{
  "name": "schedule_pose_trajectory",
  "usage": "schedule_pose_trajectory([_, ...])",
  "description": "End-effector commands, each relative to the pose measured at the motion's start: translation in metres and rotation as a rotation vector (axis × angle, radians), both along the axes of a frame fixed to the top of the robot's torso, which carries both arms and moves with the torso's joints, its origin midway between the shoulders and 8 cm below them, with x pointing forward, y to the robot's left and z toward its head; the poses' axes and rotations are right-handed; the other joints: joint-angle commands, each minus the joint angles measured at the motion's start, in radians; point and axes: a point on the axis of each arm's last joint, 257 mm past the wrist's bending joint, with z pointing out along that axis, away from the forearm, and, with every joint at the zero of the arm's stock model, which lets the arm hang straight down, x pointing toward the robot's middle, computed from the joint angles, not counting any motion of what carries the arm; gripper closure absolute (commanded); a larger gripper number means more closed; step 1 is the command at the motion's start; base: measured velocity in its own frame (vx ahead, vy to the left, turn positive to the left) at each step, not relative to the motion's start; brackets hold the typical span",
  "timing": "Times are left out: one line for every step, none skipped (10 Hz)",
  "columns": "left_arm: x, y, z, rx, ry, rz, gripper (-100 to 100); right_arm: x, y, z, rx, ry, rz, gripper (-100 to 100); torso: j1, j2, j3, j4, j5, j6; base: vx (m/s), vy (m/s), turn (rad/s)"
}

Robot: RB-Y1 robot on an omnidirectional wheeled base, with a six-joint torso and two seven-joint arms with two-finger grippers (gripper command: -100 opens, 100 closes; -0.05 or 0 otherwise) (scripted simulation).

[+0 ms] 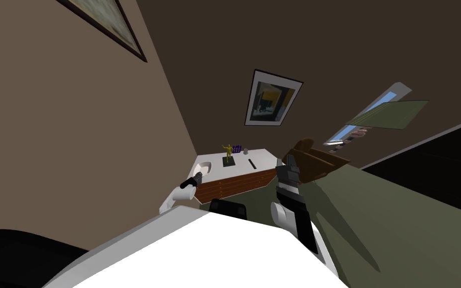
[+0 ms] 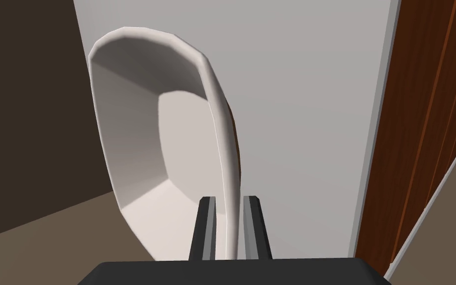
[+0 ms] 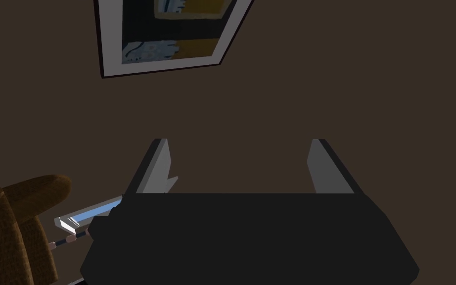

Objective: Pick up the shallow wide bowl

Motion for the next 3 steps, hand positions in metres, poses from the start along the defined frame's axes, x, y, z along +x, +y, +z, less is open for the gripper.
schedule_pose_trajectory([-0.0013, 0.0000, 0.0056, 0.000, 0.001, 0.000, 100, 0.0000, 0.0000, 0.0000, 0.000, 0.000, 0.000, 0, 0.000, 0.000, 0.000, 0.000, 0.000, 0.000, -0.013, 0.003, -0.015])
schedule_pose_trajectory([-0.0007, -0.0002, 0.0039, 0.000, 0.000, 0.000, 100, 0.0000, 0.0000, 0.0000, 0.000, 0.000, 0.000, 0, 0.000, 0.001, 0.000, 0.000, 0.000, 0.000, -0.007, 0.001, -0.002])
schedule_pose_trajectory([-0.0010, -0.0003, 0.0041, 0.000, 0.001, 0.000, 0, 0.0000, 0.0000, 0.0000, 0.000, 0.000, 0.000, 0, 0.000, 0.001, 0.000, 0.000, 0.000, 0.000, 0.000, 0.000, 0.000])
